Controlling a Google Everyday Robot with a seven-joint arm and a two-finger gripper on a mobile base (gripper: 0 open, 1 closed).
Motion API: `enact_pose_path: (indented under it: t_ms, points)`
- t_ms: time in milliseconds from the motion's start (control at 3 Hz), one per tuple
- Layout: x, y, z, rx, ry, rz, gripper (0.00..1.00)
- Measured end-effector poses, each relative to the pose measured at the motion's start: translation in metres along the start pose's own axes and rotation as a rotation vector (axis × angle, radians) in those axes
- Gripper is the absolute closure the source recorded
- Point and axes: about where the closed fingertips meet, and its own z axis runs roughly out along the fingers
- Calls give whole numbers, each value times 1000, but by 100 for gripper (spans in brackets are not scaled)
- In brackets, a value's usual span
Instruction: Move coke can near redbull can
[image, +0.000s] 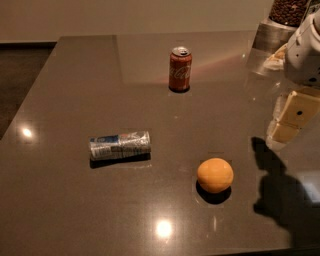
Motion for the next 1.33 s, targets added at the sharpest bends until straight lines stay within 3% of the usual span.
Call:
enact_pose_path:
  t_ms: [667,1333]
  points:
    - [-6,-8,5,-9,-20,12,0]
    - [-27,-53,22,6,-165,100,0]
